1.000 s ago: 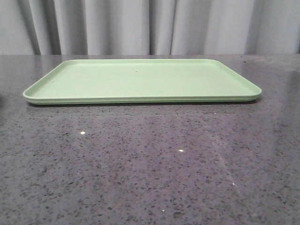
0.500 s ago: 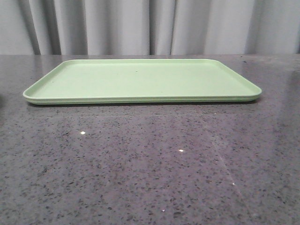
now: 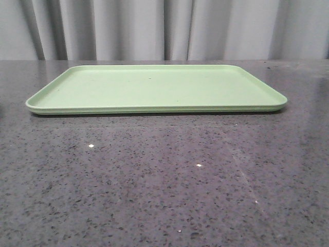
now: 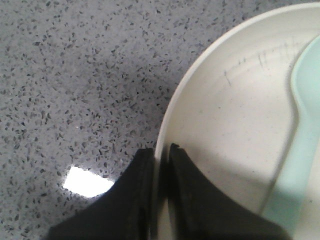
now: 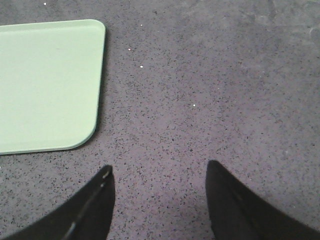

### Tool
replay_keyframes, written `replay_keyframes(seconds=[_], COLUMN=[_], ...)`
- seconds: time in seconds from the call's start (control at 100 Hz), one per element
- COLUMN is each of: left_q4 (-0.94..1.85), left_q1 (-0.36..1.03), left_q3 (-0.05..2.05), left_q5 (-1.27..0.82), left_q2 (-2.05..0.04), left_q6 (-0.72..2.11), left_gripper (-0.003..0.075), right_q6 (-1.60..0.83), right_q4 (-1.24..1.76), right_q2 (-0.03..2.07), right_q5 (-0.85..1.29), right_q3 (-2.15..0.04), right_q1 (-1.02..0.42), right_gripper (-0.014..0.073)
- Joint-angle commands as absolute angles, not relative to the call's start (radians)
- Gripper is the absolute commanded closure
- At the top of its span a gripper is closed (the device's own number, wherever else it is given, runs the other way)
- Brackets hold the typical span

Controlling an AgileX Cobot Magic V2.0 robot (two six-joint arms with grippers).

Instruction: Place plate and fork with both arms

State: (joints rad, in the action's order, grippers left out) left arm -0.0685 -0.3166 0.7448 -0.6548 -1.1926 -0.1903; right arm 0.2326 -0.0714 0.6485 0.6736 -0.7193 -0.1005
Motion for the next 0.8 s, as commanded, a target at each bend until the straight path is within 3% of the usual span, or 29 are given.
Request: replay_keyframes(seconds=[0.0,0.33,0.79], left_q4=[-0.087,0.063,0.544], left_q1=[-0.317,-0.389,-0.427], left_q3=[0.789,0.856,0.909], left_q5=[-0.657,-0.667,-0.651], left_q2=[-1.176,-1.129,-1.079], left_q6=[-0.183,-0.155,0.13], left_gripper=[0.0741,0.0741,0.0741], right_q6=[0.23,0.23,0.23], right_q4=[-0.079,-0.079,-0.079], right_q2=[0.653,0.653,0.653], right_q5=[0.613,0.609,0.623], right_q3=[-0.754,-0.754,-0.754], right_q1=[-0.103,-0.103,-0.103], right_gripper=[0.0171,0.0171,0.0171])
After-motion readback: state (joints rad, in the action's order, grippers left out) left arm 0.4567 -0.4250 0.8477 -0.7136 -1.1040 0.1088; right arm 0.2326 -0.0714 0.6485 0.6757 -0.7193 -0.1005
